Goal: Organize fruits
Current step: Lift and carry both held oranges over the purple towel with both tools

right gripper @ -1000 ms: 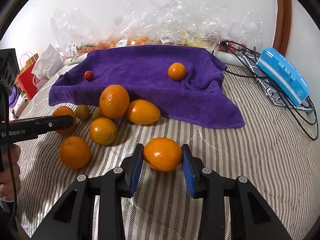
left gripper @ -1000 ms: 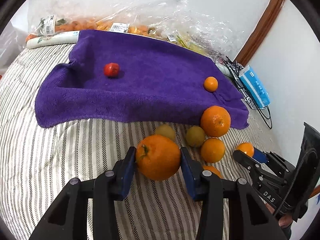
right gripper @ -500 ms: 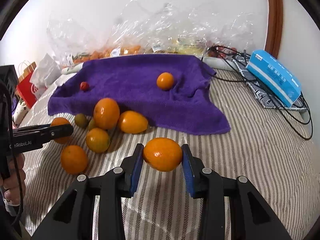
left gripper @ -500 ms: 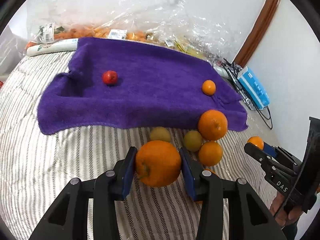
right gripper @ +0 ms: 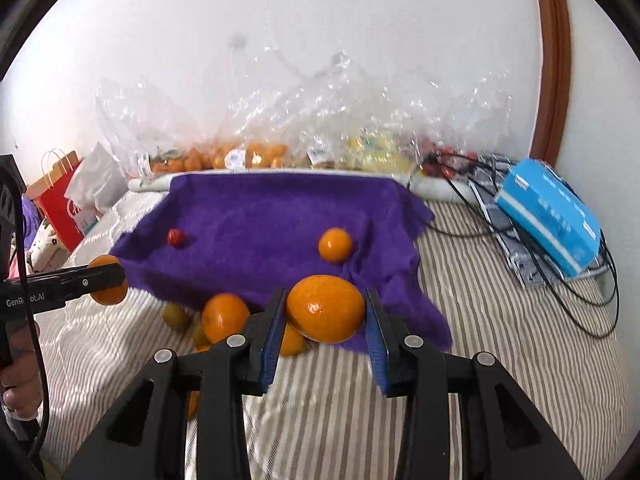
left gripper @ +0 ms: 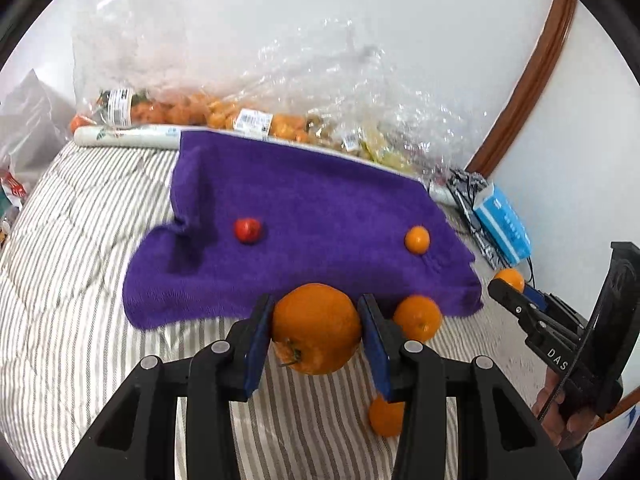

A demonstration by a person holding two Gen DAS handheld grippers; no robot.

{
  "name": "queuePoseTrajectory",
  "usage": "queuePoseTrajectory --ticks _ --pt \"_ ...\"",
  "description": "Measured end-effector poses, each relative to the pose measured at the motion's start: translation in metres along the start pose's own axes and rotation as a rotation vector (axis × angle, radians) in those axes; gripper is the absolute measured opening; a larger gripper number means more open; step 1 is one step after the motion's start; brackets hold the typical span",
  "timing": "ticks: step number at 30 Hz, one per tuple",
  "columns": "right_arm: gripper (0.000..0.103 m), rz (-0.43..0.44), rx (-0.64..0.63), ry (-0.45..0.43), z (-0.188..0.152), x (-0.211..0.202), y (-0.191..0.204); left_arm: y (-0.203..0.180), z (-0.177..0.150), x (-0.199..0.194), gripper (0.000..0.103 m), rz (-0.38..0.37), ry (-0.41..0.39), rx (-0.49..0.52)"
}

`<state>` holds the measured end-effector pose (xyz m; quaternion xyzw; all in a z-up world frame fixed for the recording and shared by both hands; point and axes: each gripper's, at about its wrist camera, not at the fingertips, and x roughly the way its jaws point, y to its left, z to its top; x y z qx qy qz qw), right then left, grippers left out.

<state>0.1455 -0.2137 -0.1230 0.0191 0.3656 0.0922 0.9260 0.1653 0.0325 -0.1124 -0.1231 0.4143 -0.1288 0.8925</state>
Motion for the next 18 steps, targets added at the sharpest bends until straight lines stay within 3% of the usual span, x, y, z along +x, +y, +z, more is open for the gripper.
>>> queuePoseTrajectory --ticks 10,18 --pt "0.038 0.040 -0.008 -0.058 0.036 0.012 0.008 0.008 0.038 0.019 0.041 0.037 -0.030 -0.015" --pt "0.038 0.036 0.001 -0.056 0.050 0.033 0.005 0.018 0.056 0.038 0.041 0.070 -0.054 -0.014"
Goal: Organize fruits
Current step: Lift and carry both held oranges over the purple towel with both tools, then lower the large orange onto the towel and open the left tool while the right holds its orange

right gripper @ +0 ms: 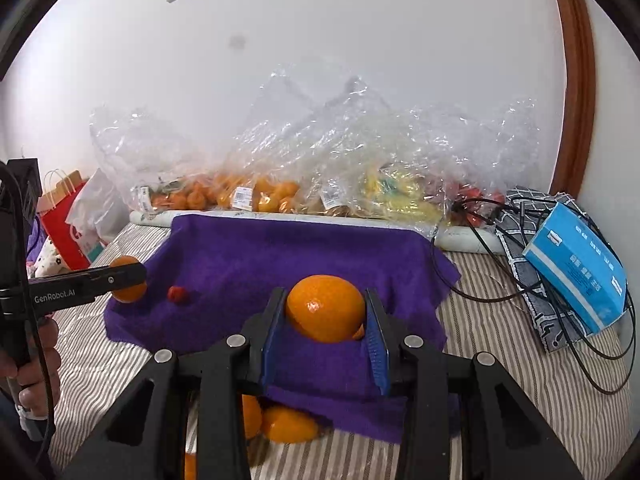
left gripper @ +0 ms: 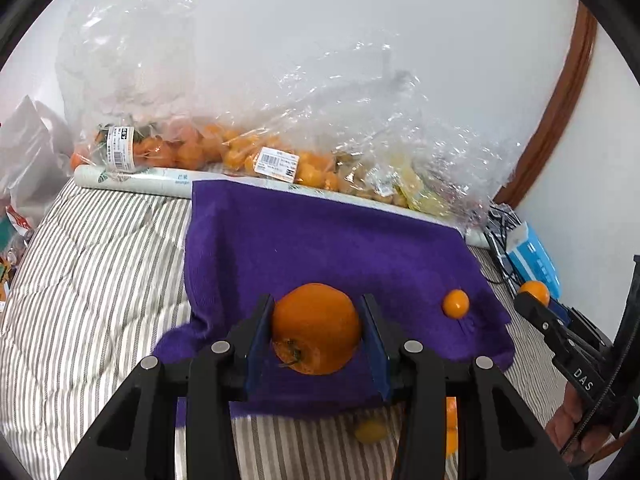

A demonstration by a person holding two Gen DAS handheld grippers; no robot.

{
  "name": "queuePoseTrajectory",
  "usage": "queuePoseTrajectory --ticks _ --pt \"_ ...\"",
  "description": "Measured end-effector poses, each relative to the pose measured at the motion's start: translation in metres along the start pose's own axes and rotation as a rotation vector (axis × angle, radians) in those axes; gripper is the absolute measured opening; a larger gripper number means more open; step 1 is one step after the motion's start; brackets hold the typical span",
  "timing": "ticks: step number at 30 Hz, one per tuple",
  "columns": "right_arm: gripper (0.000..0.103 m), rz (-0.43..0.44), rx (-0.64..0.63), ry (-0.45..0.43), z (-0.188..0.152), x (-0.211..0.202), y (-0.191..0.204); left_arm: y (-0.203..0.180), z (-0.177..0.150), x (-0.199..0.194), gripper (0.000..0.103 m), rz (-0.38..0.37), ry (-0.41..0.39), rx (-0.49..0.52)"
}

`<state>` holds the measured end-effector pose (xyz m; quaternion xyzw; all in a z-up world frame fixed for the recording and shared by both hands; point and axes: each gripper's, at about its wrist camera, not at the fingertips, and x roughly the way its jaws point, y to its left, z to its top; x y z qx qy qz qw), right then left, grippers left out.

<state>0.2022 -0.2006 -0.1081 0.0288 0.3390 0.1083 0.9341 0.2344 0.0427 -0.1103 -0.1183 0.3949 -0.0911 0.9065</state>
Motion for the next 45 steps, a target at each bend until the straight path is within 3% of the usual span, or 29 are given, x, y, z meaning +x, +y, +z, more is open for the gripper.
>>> queuePoseTrajectory --ticks 11,27,45 --pt "0.037 0.009 0.012 0.048 -0.010 0.035 -0.010 0.010 -0.007 0.024 0.041 -0.006 0.026 -0.021" --pt "0.038 -0.021 0.062 0.068 -0.014 0.044 -0.031 0.008 -0.013 0.037 0.041 -0.002 0.051 -0.008" --pt "0.038 -0.023 0.041 0.125 -0.024 0.057 -0.024 0.010 -0.017 0.047 0.041 0.008 0.090 -0.011"
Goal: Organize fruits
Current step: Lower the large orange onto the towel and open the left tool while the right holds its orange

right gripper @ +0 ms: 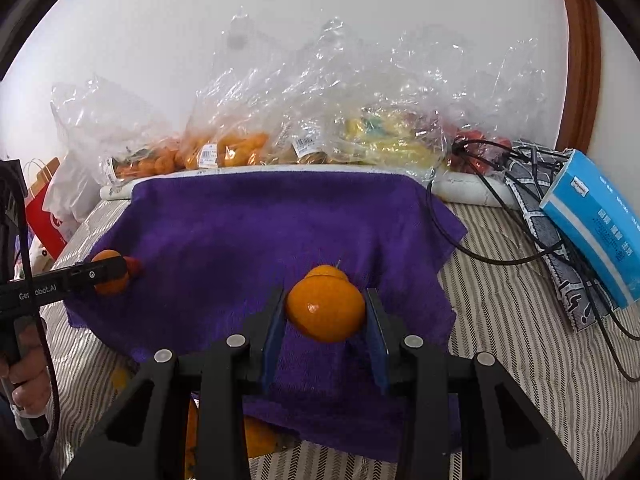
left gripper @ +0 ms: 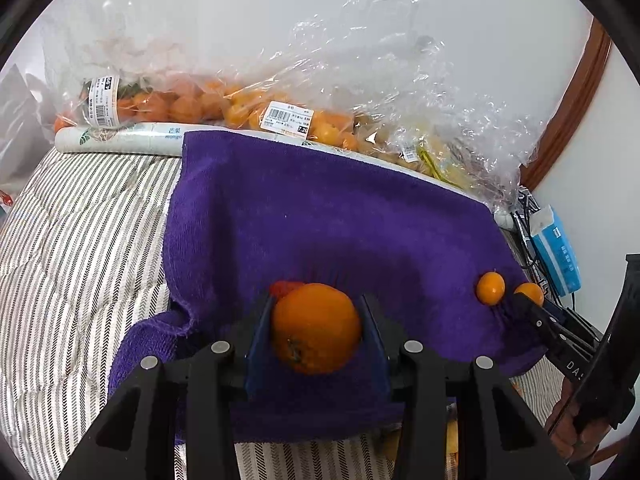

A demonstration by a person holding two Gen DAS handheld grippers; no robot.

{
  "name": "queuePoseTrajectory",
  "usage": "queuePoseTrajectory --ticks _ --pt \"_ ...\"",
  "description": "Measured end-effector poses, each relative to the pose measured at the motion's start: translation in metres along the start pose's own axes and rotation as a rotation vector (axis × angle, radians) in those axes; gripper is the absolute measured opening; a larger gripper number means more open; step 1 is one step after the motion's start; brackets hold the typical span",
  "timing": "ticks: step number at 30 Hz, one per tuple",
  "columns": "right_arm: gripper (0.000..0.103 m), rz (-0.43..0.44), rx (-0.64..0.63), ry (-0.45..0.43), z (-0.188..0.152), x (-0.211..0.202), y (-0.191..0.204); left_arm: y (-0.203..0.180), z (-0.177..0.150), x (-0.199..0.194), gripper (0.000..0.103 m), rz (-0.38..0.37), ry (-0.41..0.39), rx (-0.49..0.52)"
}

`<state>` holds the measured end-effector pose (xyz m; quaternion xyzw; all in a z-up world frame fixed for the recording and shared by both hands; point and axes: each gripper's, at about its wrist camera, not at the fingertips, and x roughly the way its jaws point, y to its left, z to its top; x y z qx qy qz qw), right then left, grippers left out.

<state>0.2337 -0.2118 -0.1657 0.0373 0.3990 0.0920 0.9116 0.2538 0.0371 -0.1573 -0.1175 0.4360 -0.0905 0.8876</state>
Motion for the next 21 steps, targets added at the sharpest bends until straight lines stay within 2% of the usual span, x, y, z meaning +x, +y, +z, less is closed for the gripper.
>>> queuePoseTrajectory --ticks 12,21 --pt "0.038 -0.001 -0.009 0.031 -0.003 0.008 0.002 -0.001 -0.001 0.006 0.041 0.002 0.026 0.004" --pt "0.038 -0.007 -0.018 0.049 -0.002 0.012 0.004 -0.003 0.000 0.002 0.041 -0.005 0.009 0.022"
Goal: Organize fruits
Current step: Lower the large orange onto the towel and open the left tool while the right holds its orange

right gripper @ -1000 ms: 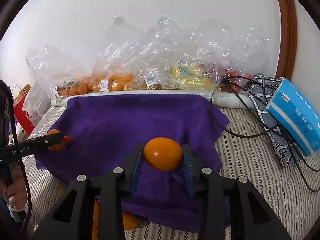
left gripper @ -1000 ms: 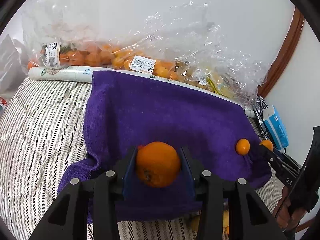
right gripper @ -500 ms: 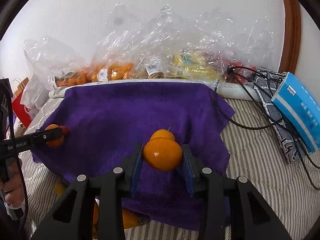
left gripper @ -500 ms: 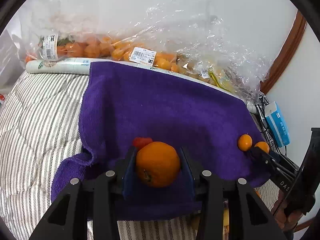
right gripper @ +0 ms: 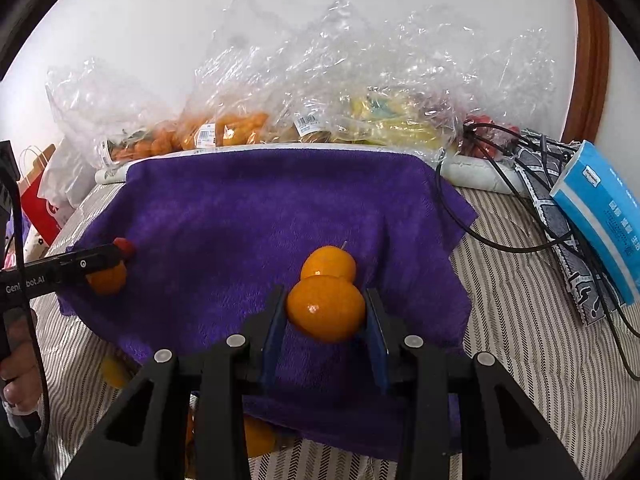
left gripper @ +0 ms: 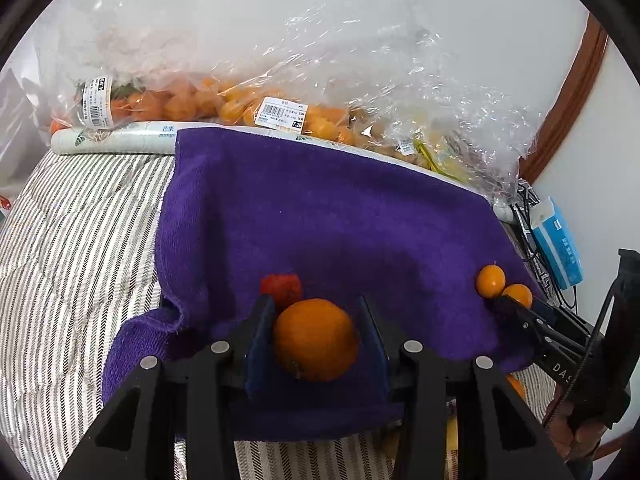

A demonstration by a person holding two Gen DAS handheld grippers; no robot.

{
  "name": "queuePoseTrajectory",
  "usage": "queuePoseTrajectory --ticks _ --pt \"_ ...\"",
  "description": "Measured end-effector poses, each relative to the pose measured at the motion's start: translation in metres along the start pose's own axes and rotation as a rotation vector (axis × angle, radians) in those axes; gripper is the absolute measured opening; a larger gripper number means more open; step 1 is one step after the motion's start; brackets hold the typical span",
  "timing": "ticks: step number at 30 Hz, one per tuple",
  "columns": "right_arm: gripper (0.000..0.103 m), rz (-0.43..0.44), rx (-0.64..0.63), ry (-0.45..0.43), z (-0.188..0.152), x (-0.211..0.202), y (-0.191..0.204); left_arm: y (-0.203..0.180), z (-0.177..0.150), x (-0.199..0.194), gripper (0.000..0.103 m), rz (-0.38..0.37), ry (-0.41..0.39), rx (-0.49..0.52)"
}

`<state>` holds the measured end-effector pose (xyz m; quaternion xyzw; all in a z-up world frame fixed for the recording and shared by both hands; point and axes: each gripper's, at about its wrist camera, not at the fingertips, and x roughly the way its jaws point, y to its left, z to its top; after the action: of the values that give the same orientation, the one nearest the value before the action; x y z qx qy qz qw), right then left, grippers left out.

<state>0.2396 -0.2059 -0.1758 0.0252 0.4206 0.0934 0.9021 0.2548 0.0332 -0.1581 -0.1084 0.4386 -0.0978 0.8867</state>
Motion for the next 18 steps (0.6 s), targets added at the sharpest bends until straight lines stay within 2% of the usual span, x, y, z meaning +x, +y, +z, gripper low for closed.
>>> queuePoseTrajectory --ticks 6,18 --pt "0.038 -0.004 -0.002 0.003 0.0005 0.0004 0.0001 -0.0036 0.0002 -0.0093 0.042 -0.032 -0.033 0.016" --pt "0.038 -0.003 -0.013 0.045 -0.0012 0.0087 0.0021 -0.0079 0.0007 -0.0076 0.048 -0.023 -0.030 0.021"
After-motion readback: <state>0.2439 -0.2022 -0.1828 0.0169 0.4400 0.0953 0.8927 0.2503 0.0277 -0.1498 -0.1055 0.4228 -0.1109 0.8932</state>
